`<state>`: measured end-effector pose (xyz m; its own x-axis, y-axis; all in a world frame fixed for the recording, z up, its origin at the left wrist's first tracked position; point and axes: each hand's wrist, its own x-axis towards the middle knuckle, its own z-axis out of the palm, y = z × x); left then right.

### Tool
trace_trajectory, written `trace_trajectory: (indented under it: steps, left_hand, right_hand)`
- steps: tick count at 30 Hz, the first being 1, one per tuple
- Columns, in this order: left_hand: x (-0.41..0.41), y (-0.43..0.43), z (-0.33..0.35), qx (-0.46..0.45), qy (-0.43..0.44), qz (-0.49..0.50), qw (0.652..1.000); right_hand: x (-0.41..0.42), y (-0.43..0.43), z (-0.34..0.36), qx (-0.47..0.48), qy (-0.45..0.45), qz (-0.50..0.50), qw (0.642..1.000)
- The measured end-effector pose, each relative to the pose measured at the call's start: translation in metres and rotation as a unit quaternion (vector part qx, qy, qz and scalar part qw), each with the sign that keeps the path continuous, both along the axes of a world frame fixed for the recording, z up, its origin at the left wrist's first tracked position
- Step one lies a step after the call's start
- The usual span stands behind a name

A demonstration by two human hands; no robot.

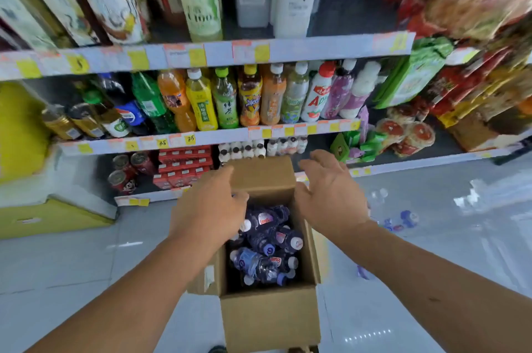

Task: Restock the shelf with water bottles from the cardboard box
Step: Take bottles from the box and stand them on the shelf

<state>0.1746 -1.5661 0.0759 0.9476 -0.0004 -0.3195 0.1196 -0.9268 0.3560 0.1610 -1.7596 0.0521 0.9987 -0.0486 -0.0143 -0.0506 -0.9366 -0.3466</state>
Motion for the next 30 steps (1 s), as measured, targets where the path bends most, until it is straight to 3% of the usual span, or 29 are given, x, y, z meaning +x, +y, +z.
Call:
trace_trajectory:
  steps: [8,14,20,25,30]
  left_hand:
    - [-0.003,-0.007,0.276,-0.042,-0.110,-0.016,0.993]
    - [-0.023,-0.007,0.416,-0.082,-0.165,-0.025,0.982]
    - [-0.046,0.024,0.477,-0.145,-0.166,-0.073,0.973]
    - [-0.060,0.046,0.515,-0.214,-0.255,-0.051,0.942]
    - [-0.070,0.059,0.527,-0.192,-0.249,-0.059,0.947]
  right_hand:
    - [-0.007,0.000,0.255,-0.003,-0.063,0.011,0.998]
    - [-0.023,0.003,0.387,0.025,-0.089,0.019,0.996]
    - [-0.044,0.019,0.464,0.038,-0.144,0.025,0.989]
    - [-0.058,0.040,0.496,0.037,-0.171,0.015,0.984]
    - [-0.067,0.058,0.515,0.019,-0.172,0.004,0.985]
